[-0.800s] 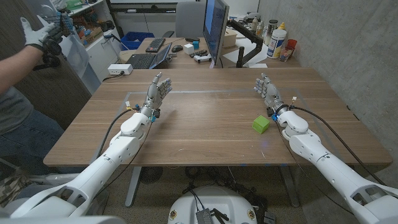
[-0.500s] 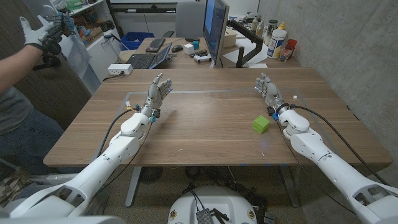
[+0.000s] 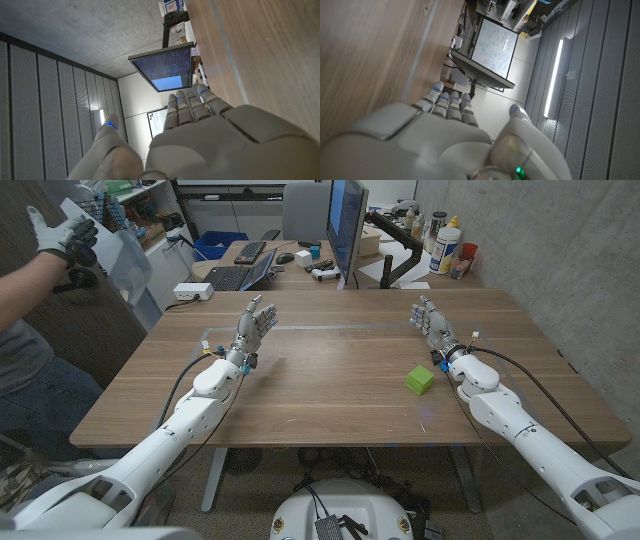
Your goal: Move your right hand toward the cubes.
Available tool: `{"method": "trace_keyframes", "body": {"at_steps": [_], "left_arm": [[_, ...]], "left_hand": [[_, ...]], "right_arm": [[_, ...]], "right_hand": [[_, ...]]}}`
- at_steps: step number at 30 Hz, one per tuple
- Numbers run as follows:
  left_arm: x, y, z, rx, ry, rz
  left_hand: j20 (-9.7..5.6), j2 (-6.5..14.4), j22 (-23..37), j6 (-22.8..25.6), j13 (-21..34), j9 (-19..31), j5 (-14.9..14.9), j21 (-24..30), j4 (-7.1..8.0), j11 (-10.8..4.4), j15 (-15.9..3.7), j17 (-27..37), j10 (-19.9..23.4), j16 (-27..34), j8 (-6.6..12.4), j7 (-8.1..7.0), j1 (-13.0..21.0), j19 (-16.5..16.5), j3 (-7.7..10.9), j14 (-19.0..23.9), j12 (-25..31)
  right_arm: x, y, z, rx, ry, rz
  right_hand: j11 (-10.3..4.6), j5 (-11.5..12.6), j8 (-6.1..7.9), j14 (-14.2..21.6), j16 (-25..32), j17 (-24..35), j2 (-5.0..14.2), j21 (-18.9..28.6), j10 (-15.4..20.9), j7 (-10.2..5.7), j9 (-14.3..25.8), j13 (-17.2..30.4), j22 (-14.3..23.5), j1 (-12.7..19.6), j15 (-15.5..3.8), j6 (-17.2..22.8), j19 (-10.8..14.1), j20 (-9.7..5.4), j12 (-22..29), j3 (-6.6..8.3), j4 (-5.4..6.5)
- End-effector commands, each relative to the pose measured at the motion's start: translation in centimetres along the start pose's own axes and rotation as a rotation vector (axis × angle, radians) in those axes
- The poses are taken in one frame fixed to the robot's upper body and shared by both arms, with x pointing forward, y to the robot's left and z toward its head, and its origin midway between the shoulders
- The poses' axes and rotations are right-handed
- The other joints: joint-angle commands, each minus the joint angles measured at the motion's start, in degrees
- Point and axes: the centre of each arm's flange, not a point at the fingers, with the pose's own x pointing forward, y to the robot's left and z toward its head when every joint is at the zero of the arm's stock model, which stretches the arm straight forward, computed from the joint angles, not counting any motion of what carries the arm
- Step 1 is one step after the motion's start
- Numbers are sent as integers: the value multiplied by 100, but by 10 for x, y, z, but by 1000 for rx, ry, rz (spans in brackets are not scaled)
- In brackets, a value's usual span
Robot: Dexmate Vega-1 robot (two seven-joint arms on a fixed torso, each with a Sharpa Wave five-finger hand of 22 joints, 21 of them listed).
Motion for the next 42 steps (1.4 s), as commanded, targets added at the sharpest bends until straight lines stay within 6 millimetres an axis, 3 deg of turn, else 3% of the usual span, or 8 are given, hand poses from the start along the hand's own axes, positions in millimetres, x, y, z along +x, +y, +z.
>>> {"method": "trace_keyframes", "body": {"at_steps": [1,21,42], "left_arm": [[3,1,3,11,-2,-3],[1,-4,1,15,-2,-43],[-29,0,7,9,19,-147]], "left_hand": [[1,-24,9,49,28,16,46,14,-5,-13,-14,24,48,38,25,7,28,47,5,62,28],[19,2,11,173,29,17,60,0,-12,-28,-33,23,172,57,65,-28,51,86,-16,121,72],[52,33,13,272,33,19,70,-15,-16,-127,-96,23,435,121,76,-129,69,147,-55,357,143]], "right_arm": [[1,2,3,-22,-5,16],[-7,18,17,-97,-32,30],[-47,41,42,-286,43,2]], "right_hand": [[46,55,29,9,47,30,28,-13,50,62,18,25,10,57,15,55,42,-50,45,-3,-39],[15,73,30,62,54,23,28,-45,86,20,19,27,11,100,14,72,89,-44,54,-18,-81],[-45,123,66,219,69,4,-25,-110,307,-112,22,30,12,253,-73,195,168,-28,125,-31,-215]]}}
